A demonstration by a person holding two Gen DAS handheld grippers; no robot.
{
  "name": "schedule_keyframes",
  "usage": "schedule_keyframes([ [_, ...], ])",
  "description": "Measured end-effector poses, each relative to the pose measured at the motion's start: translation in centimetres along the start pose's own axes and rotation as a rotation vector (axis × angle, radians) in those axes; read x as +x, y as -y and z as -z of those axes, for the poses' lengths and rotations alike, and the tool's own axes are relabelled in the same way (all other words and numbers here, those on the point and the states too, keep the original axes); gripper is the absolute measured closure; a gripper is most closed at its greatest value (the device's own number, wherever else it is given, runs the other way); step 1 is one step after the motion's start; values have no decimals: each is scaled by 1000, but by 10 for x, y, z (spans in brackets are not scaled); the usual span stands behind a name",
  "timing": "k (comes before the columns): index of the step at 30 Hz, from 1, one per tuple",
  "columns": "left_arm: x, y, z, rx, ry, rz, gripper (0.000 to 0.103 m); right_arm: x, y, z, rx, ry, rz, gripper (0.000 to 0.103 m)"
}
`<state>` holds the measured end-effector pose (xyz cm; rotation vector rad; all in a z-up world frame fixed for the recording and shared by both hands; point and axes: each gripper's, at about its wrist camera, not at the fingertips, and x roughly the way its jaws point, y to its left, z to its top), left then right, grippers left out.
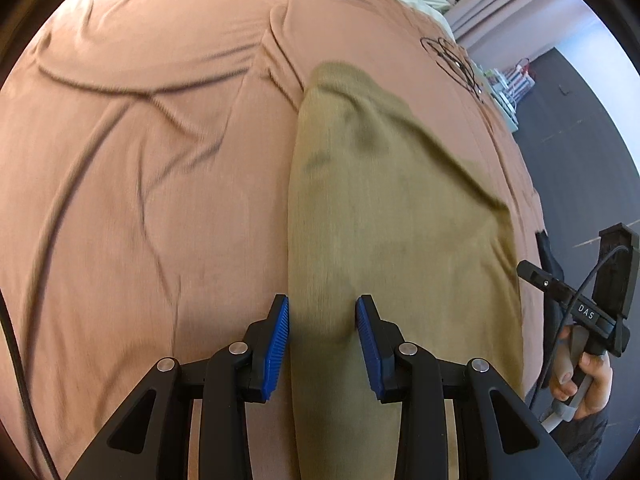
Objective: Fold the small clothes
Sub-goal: 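Grasp the folded shirt's edge with the left tool while the right tool grasps it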
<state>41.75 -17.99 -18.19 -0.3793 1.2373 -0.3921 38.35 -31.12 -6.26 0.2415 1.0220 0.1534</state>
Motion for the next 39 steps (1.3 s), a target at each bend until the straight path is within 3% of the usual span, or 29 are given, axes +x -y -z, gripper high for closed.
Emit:
schedule_keyframes([
  [6, -10, -4, 32, 14, 3, 10, 68, -10, 11, 37, 43, -16, -50, 40],
  [16, -27, -6, 81, 16, 0, 60, 68, -24, 22, 90, 88, -36, -119, 38],
  [24, -38, -12, 111, -14, -23, 123, 68, -39, 22, 120, 98, -29, -123, 39],
  [27, -39, -13, 120, -23, -26, 143, 70, -41, 21, 129, 107, -26, -145, 60],
  [31, -39, -11, 124, -24, -27, 138, 91, -44, 21, 137, 129, -3, -163, 81],
  [34, -47, -9, 124, -16, -21, 150, 96, -46, 19, 142, 163, 9, -184, 88],
  [39, -62, -9, 124, -3, -22, 150, 96, -54, 14, 154, 171, 0, -237, 91],
])
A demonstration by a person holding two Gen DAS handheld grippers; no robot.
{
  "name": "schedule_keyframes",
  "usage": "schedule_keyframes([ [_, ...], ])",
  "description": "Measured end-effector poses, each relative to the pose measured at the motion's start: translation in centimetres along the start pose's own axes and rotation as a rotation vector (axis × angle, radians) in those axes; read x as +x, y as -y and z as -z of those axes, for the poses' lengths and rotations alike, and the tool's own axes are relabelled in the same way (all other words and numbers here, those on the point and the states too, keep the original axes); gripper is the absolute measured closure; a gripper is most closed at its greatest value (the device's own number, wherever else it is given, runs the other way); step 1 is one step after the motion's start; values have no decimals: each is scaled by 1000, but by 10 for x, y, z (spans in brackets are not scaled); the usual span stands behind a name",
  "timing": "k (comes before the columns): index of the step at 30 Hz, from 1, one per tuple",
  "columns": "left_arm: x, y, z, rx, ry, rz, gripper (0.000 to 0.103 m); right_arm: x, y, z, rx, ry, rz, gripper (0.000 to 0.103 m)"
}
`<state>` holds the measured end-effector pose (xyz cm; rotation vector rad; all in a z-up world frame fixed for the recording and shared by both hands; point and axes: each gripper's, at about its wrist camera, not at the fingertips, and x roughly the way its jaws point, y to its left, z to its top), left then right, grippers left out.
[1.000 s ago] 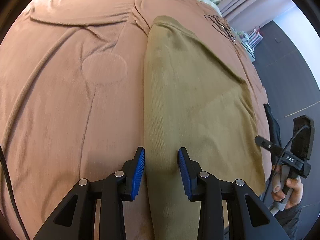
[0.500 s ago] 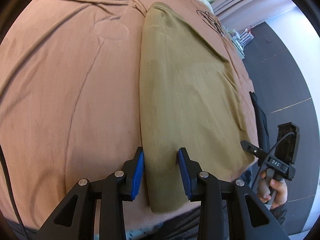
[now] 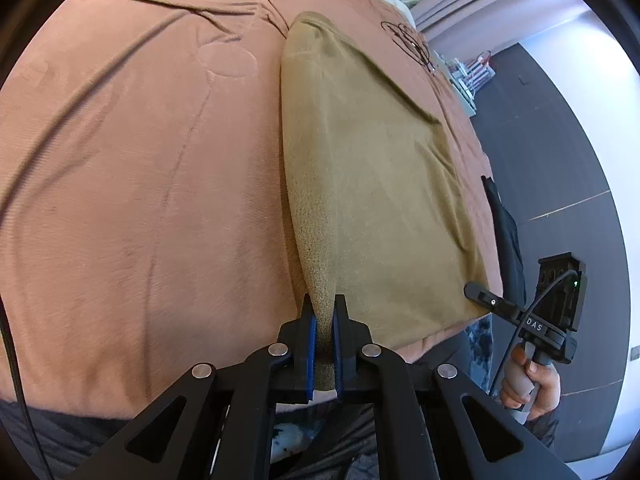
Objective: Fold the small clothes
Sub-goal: 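Grasp the folded shirt's edge with the left tool while the right tool grasps it, then lift the folded shirt with both tools and carry it toward the grey garment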
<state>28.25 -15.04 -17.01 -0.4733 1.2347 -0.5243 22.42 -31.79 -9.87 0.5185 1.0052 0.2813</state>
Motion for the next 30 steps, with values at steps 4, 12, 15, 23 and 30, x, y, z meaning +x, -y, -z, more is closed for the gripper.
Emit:
schedule_keyframes([
  [4, -15, -3, 10, 39, -20, -10, 96, -2, -11, 15, -28, -30, -44, 91],
  [12, -23, -8, 18, 63, -49, -5, 94, -1, -6, 19, -31, -67, -94, 85],
  [15, -17, -13, 9, 38, -48, -12, 85, -4, -1, 14, -36, -28, -33, 60],
  [23, -5, -31, -20, -35, 1, -11, 70, -2, 21, -28, -1, 43, -66, 34],
  [30, 5, -40, -60, -58, 26, 4, 70, 32, 25, -63, -6, 43, -102, 34],
])
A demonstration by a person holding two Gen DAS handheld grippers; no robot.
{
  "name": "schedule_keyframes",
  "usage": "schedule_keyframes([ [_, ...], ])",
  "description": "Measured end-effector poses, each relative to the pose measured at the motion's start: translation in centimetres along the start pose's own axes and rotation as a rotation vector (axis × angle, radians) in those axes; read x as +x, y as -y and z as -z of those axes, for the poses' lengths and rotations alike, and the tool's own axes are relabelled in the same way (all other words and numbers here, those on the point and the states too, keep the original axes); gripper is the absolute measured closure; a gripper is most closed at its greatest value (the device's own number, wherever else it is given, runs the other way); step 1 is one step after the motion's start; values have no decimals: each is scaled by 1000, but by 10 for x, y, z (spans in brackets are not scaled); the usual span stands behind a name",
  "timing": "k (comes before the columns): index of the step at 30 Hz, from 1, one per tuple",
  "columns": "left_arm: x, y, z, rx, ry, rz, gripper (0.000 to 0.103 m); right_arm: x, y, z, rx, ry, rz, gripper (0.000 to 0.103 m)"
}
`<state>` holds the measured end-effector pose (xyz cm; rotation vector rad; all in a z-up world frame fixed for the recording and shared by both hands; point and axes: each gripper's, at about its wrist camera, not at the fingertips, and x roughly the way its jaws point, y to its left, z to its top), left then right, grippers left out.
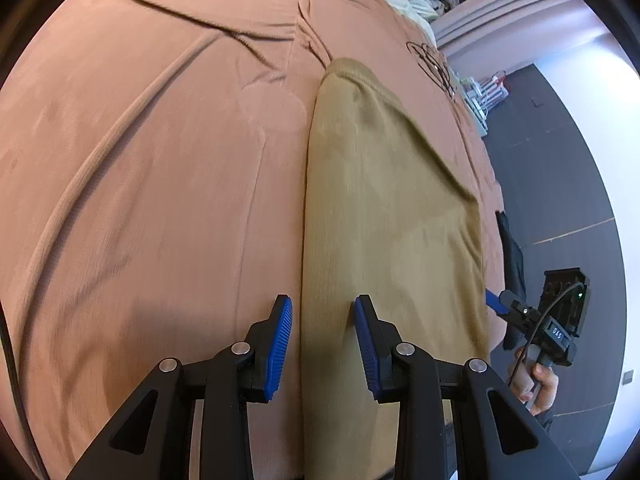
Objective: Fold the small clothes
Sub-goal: 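Lift the folded shirt with both tools and carry it toward the grey garment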
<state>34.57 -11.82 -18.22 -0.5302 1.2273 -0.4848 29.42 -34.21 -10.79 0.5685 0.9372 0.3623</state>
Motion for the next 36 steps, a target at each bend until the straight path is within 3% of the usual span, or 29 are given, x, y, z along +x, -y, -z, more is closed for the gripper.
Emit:
schedule_keyframes([
  [11, 30, 1, -56, -17, -4, 23, 70, 53, 12, -56, 6, -29, -18, 35],
  [14, 39, 2, -68, -16, -9, 25, 70, 63, 15, -66, 7, -39, -37, 41],
  [16, 44, 2, -76, -15, -10, 30, 70, 71, 17, -71, 8, -49, -50, 51],
  [21, 55, 3, -97, -22, 5, 61, 71, 89, 25, -82, 45, -56, -88, 58],
  [23, 59, 3, -104, -31, 14, 62, 76, 97, 25, -88, 47, -49, -88, 62],
  [26, 65, 6, -110, -37, 8, 55, 92, 102, 23, -90, 22, -51, -55, 77],
  [28, 61, 14, -108, -17, 17, 41, 95, 99, 16, -91, 6, -50, -39, 87],
  [36, 13, 44, -102, 87, 91, 91, 95, 57, -37, -83, -108, 37, 15, 90],
])
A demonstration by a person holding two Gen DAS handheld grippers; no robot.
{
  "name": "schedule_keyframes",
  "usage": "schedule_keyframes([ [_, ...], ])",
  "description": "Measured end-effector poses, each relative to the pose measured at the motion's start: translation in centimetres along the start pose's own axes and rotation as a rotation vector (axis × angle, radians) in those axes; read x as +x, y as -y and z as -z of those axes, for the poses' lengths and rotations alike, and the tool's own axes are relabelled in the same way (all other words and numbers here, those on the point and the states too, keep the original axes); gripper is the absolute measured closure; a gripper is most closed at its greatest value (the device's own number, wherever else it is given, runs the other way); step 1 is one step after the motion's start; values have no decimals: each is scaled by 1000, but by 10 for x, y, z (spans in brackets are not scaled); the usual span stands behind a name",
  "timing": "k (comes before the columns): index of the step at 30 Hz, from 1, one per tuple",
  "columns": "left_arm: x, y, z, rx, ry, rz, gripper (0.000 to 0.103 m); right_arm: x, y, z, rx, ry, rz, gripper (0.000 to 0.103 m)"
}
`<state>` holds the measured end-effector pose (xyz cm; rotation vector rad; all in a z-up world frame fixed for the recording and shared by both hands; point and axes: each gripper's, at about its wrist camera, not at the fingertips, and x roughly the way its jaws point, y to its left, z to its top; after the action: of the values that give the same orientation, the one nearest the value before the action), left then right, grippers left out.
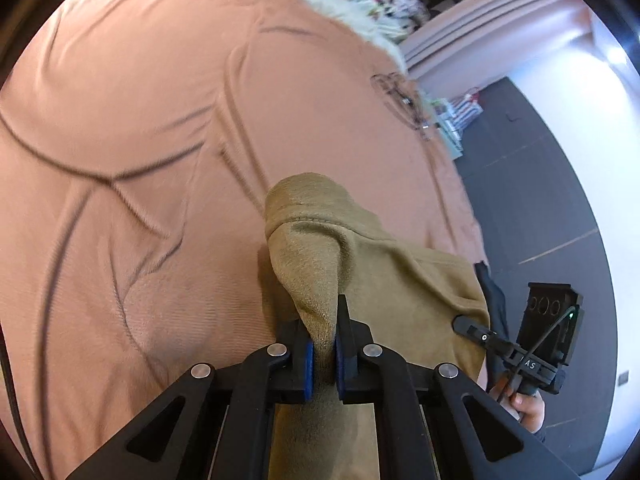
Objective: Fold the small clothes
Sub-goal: 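Lift the folded shirt with both tools and carry it toward the grey garment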
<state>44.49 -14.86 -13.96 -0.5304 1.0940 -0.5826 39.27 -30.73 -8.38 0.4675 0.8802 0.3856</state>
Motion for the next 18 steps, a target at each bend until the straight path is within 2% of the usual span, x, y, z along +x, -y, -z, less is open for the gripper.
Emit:
schedule_keyframes([
  [12, -95, 46, 10, 78, 152, 69, 96, -78, -94, 23, -147, 152, -23, 90],
  [18, -168, 63, 15, 113, 267, 95, 96, -120, -162, 41, -255, 231, -46, 90],
])
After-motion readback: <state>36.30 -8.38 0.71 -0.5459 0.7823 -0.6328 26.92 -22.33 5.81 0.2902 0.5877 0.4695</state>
